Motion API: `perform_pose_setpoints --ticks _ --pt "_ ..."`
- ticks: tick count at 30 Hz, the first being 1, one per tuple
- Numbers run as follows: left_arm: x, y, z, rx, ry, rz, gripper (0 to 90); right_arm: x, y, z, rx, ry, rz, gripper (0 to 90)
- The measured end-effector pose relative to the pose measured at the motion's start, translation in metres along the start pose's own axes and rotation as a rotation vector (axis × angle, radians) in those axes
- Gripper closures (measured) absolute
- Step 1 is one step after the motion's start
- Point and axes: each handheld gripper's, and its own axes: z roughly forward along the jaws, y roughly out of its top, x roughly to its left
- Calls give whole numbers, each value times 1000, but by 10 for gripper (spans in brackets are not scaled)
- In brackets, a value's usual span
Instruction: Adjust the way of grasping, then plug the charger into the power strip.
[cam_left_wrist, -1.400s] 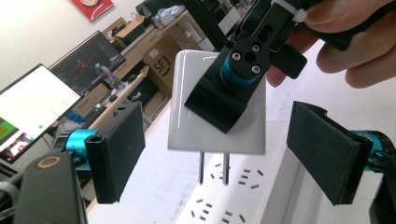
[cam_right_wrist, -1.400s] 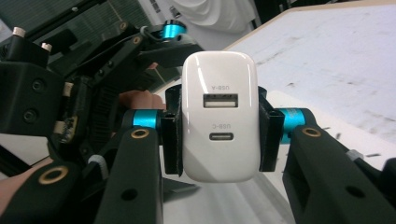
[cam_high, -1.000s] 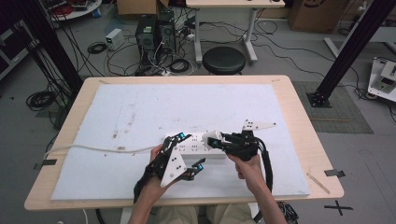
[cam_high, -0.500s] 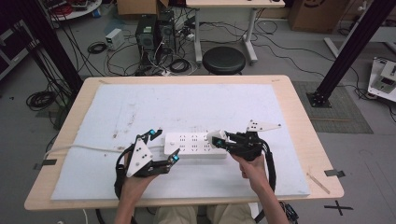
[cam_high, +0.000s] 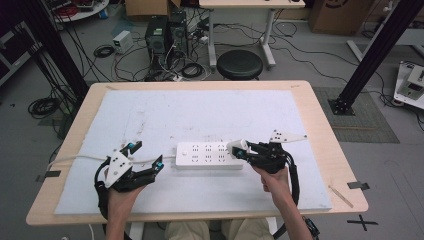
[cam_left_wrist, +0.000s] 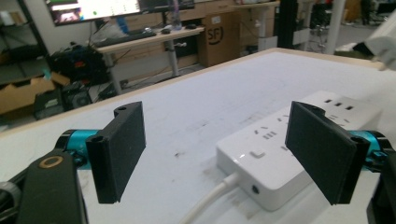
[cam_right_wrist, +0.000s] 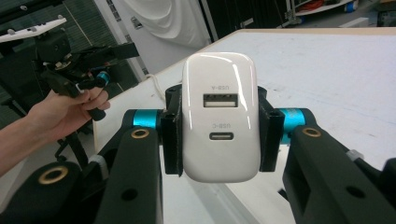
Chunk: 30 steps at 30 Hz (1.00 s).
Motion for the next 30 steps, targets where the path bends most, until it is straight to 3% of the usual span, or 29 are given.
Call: perform_pose_setpoints --ticks 6,14,15,16,18,30 --pt "15 -8 -8 21 51 -52 201 -5 1 -5 20 -20 -27 632" --pt "16 -11 -9 42 59 -60 202 -9 7 -6 65 -34 -61 632" --pt "15 -11 -9 48 57 -63 204 -11 15 -5 105 -41 -92 633" --pt "15 -11 -9 48 58 -61 204 -12 16 -4 106 -39 -101 633" --pt "14 -11 -9 44 58 -63 204 -12 18 -4 121 -34 -94 633" --pt "15 -12 -18 35 68 -69 210 -21 56 26 393 14 -226 633"
